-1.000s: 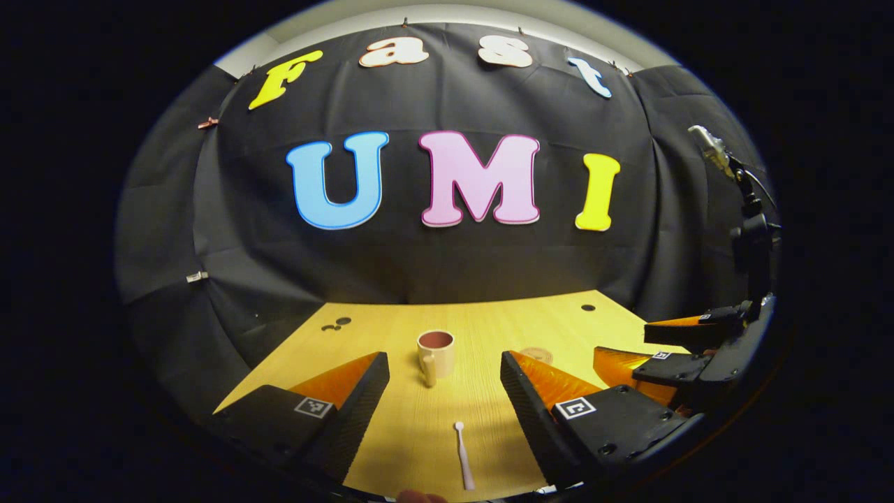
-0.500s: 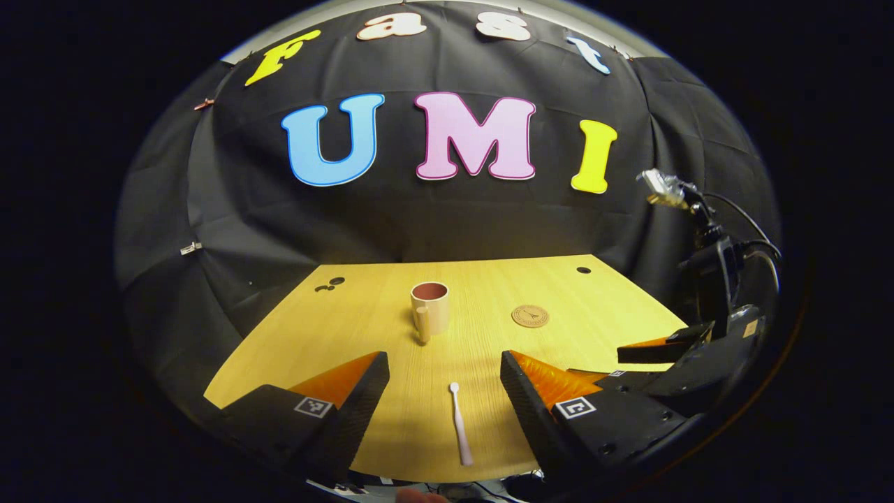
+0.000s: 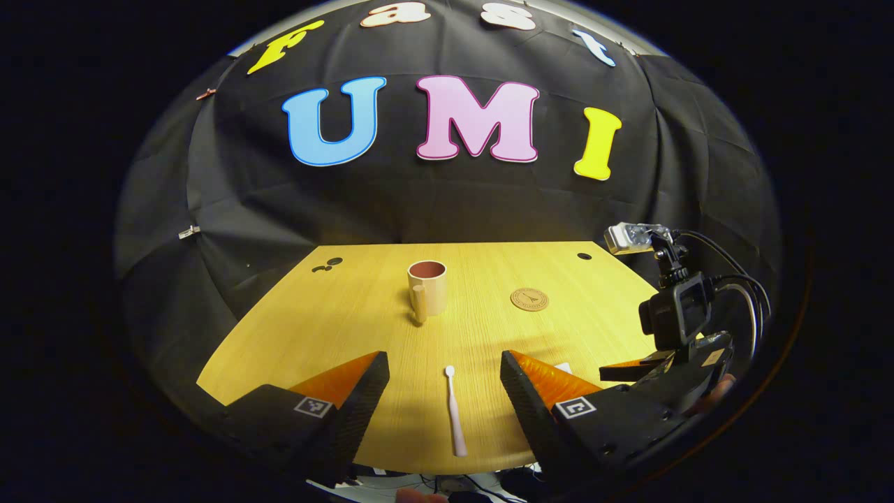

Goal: Put the toothbrush and toothpaste on the desktop into the cup, then pick up the cup and place it on the coaster on the desktop.

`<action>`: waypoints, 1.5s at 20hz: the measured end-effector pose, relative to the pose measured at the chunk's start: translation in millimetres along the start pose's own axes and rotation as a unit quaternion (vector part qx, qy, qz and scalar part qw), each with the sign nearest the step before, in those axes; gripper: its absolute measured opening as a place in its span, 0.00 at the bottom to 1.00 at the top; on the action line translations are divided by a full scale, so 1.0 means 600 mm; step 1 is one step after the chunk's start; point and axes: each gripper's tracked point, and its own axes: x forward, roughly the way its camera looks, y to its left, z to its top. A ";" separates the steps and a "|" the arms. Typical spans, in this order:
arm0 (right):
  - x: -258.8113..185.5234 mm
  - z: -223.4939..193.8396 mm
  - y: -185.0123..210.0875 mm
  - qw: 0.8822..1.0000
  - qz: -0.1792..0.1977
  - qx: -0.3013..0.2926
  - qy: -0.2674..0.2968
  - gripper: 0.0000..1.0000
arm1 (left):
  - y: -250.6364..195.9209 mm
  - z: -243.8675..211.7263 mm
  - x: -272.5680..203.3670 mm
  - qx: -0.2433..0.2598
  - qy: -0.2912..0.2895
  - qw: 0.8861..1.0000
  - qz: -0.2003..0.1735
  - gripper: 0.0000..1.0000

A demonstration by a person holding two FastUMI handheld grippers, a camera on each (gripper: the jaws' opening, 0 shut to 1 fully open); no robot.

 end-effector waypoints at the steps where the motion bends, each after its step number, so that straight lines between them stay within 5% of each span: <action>1: 0.002 0.001 -0.001 1.000 -0.002 0.001 0.001 0.96 | -0.001 -0.005 0.003 0.000 0.004 1.000 0.000 1.00; 4: 0.012 -0.005 -0.003 1.000 -0.002 0.008 0.010 0.98 | -0.001 -0.022 0.012 -0.003 0.018 1.000 0.002 1.00; 14: 0.048 -0.025 -0.004 0.999 -0.014 0.008 0.037 0.66 | 0.016 -0.071 0.037 -0.025 0.061 0.998 0.012 1.00; 15: 0.053 -0.030 -0.002 0.999 -0.016 0.007 0.034 0.51 | 0.016 -0.075 0.038 -0.026 0.065 0.997 0.012 1.00; 24: 0.049 -0.021 -0.004 0.999 -0.013 -0.016 0.033 0.37 | 0.016 -0.114 0.064 -0.030 0.089 0.996 0.009 1.00; 25: 0.048 -0.020 -0.007 0.999 -0.015 -0.014 0.033 0.26 | 0.018 -0.118 0.069 -0.029 0.092 0.995 0.011 1.00; 30: 0.054 -0.018 -0.011 0.999 -0.022 -0.026 0.034 0.31 | 0.023 -0.130 0.080 -0.029 0.099 0.995 0.014 1.00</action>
